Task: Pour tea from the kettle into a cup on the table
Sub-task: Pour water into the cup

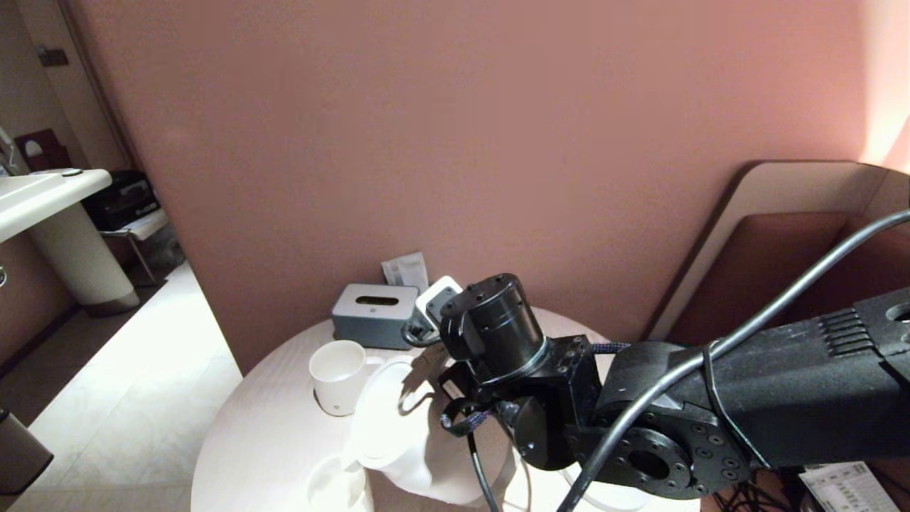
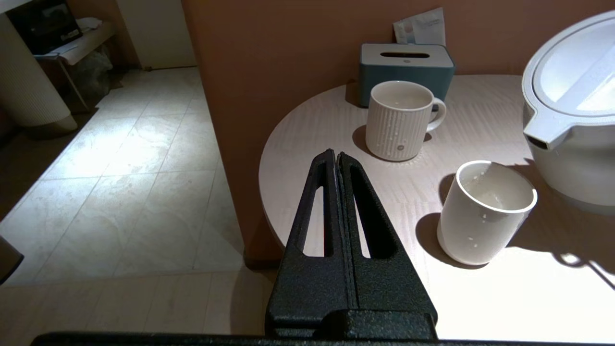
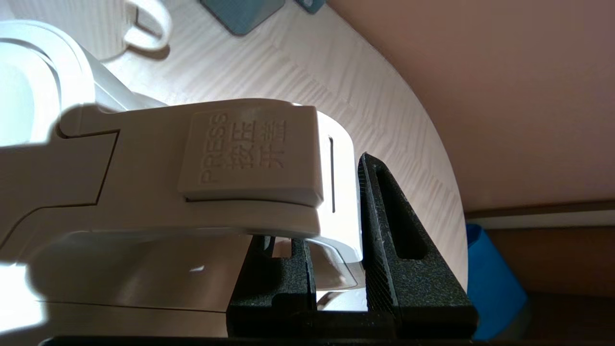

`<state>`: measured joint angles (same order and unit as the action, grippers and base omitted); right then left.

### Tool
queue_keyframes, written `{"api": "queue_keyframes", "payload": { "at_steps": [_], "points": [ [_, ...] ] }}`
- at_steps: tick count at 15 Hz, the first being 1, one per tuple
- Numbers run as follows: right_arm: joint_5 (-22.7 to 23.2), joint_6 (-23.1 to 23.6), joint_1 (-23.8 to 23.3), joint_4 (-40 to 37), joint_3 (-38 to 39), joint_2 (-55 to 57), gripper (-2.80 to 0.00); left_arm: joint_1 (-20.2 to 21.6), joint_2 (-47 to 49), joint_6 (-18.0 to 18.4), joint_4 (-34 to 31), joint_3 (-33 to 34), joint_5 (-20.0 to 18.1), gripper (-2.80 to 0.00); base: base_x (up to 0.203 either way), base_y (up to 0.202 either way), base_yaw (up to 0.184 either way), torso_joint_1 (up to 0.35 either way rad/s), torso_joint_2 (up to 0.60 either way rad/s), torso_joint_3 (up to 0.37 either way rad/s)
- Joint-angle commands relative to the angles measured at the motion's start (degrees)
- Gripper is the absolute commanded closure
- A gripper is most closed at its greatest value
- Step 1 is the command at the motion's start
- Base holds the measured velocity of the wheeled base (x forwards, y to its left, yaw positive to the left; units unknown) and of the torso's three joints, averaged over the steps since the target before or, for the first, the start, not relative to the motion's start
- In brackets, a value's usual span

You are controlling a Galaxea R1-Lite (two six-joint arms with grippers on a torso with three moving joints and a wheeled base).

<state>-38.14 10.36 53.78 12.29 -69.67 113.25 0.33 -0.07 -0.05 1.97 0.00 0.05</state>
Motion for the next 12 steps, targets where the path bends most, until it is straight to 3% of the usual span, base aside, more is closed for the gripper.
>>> {"api": "queue_keyframes", "payload": {
  "at_steps": [1, 12],
  "points": [
    [-0.3, 0.4, 0.3, 0.0, -0.6, 0.1, 0.0, 0.0, 0.1, 0.0, 0.0, 0.0, -0.1, 0.0, 0.0, 0.0, 0.0, 0.0, 0.0, 0.0],
    [-1.8, 5.6, 1.3, -0.1, -3.3, 2.1, 0.0, 0.0, 0.1, 0.0, 0.1, 0.0, 0.0, 0.0, 0.0, 0.0, 0.0, 0.0, 0.0, 0.0]
  ]
}}
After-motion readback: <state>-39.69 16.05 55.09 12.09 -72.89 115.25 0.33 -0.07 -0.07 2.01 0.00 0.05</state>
